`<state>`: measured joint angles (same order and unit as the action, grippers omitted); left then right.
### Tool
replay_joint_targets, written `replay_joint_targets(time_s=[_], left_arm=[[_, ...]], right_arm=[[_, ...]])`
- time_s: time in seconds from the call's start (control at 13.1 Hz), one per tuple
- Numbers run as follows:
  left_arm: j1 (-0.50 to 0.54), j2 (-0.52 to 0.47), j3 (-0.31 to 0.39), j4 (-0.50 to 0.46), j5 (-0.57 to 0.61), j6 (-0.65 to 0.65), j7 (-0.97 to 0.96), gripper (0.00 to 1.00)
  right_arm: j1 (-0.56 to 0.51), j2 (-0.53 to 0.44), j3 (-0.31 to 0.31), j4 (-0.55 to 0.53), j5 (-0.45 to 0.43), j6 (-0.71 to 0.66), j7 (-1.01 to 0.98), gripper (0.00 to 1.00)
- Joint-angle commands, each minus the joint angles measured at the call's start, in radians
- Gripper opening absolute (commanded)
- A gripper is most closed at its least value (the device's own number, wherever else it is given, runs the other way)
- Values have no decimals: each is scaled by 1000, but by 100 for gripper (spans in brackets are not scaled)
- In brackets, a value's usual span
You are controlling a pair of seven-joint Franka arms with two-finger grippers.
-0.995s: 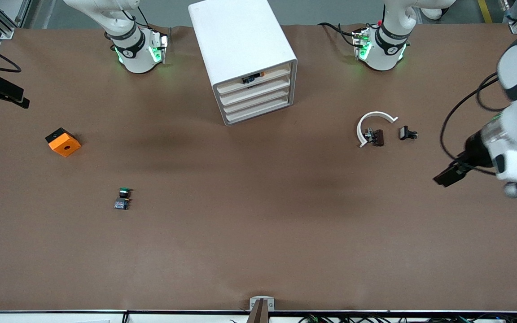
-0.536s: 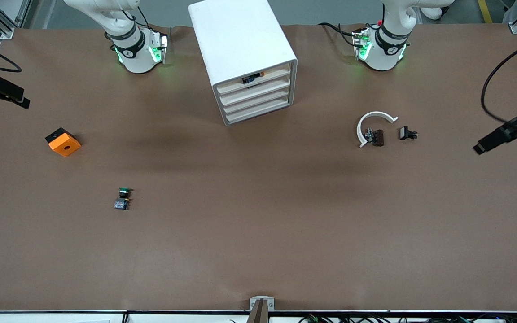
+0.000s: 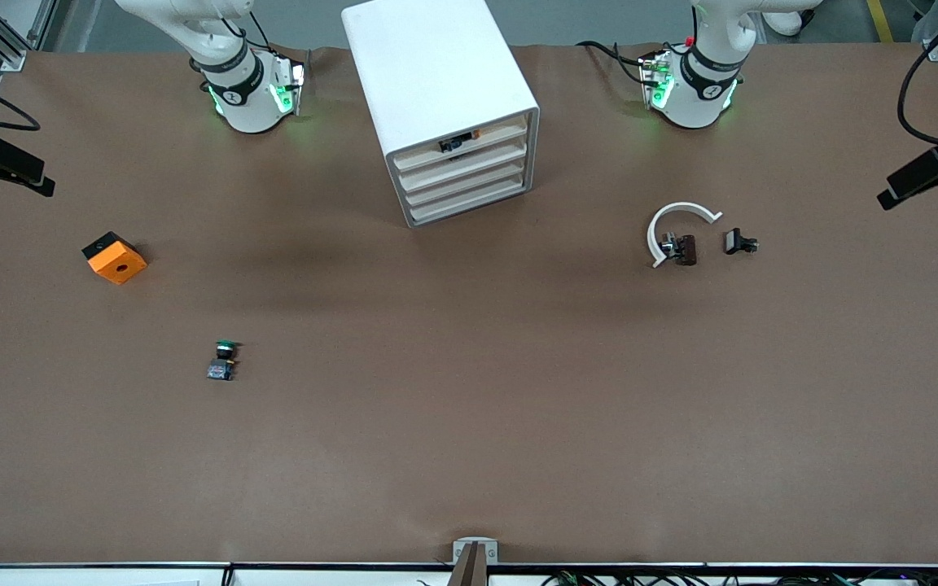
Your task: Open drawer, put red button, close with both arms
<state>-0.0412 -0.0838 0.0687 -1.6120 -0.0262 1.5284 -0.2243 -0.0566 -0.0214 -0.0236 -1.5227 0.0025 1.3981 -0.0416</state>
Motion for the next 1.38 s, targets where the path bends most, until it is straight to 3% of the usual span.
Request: replay_joint_targets(time_s=[0.0, 0.15, 0.84, 1.3], left_arm=[[3, -72, -39, -83, 9, 7, 58, 100], [4, -83, -44, -100, 11, 7, 141, 100], [12, -116, -95, -187, 19, 50, 142, 100], [17, -111, -69, -161, 20, 47, 135, 100]], right_arm=[[-9, 1, 10, 12, -10, -7, -15, 100], [-9, 1, 10, 12, -10, -5, -15, 100], [-9, 3, 10, 19, -13, -4, -15, 100], [-9, 3, 10, 19, -13, -2, -15, 100]])
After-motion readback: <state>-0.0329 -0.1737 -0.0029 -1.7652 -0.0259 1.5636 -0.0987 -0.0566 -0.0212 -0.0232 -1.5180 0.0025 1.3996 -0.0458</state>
